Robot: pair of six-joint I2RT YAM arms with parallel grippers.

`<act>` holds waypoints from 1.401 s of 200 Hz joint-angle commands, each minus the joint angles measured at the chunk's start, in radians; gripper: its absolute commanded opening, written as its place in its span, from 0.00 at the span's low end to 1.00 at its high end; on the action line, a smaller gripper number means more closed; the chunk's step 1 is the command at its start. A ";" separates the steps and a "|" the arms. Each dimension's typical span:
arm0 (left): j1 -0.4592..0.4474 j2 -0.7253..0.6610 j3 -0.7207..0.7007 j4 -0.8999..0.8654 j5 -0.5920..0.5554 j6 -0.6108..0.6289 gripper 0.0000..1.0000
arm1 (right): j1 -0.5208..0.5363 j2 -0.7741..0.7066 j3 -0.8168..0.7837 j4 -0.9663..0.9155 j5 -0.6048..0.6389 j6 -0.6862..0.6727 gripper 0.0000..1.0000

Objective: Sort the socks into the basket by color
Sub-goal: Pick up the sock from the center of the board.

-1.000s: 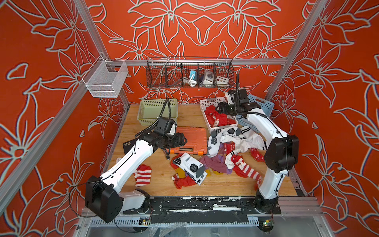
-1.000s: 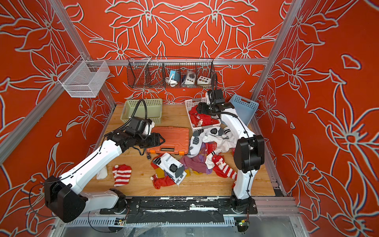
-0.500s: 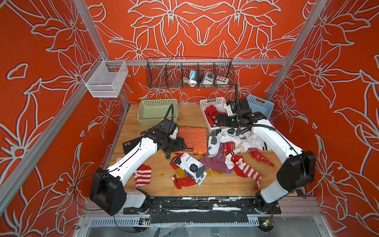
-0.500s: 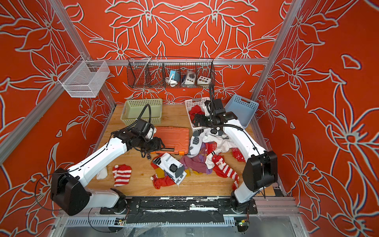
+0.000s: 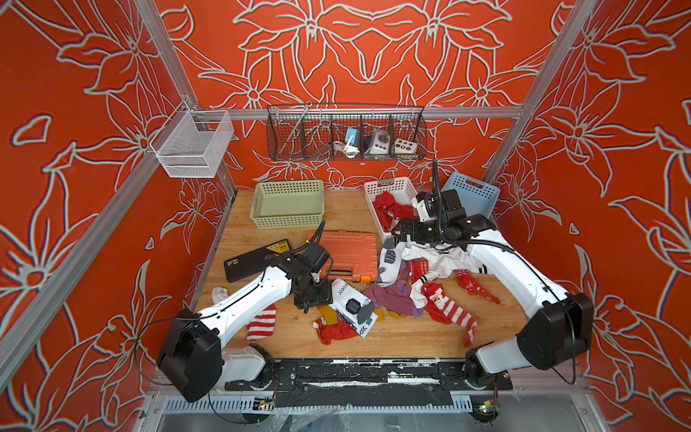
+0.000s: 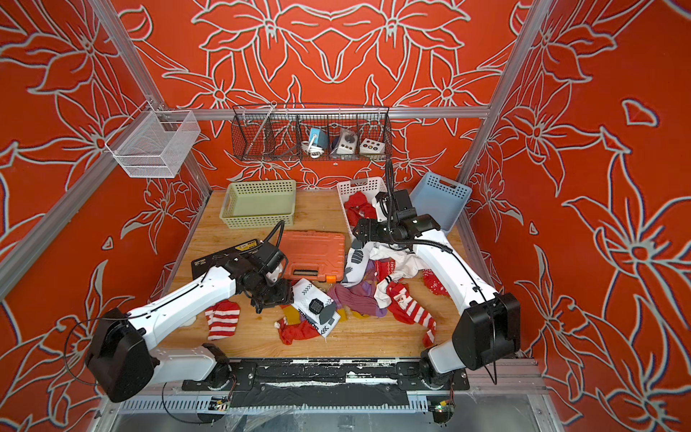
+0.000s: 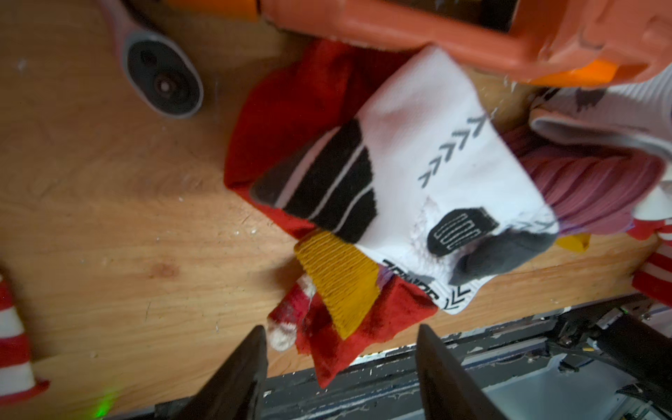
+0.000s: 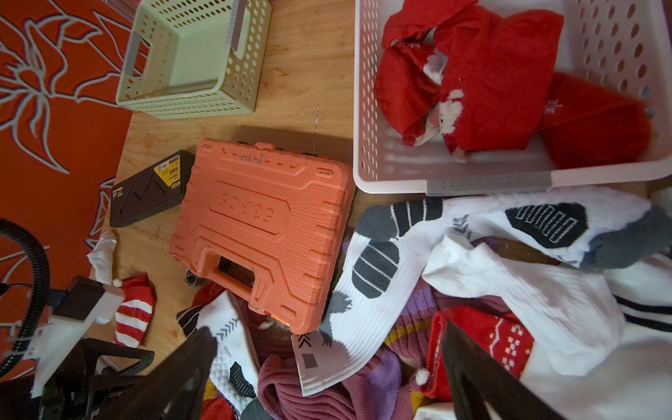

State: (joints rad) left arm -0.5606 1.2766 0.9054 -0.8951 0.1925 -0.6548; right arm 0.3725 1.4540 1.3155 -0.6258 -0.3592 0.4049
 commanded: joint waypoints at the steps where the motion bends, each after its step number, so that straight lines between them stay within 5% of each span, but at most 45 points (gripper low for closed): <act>1: -0.053 -0.045 -0.031 -0.058 -0.038 -0.055 0.63 | 0.016 -0.030 -0.029 -0.005 -0.001 0.010 0.98; 76: -0.251 -0.069 -0.118 -0.038 -0.056 -0.162 0.62 | 0.061 -0.033 -0.060 0.014 -0.004 0.016 0.98; 162: -0.289 0.099 -0.075 0.054 -0.025 -0.091 0.54 | 0.069 -0.035 -0.052 0.009 0.008 0.004 0.98; 220: -0.292 0.110 -0.037 0.018 -0.047 -0.075 0.00 | 0.068 -0.025 -0.041 0.008 0.011 -0.002 0.98; 280: -0.293 0.017 0.043 -0.092 -0.110 -0.044 0.00 | 0.069 -0.018 -0.037 0.012 -0.003 -0.004 0.98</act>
State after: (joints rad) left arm -0.8463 1.3529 0.8921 -0.9043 0.1326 -0.7258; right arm 0.4335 1.4422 1.2694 -0.6209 -0.3595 0.4091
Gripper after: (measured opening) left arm 0.048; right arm 0.982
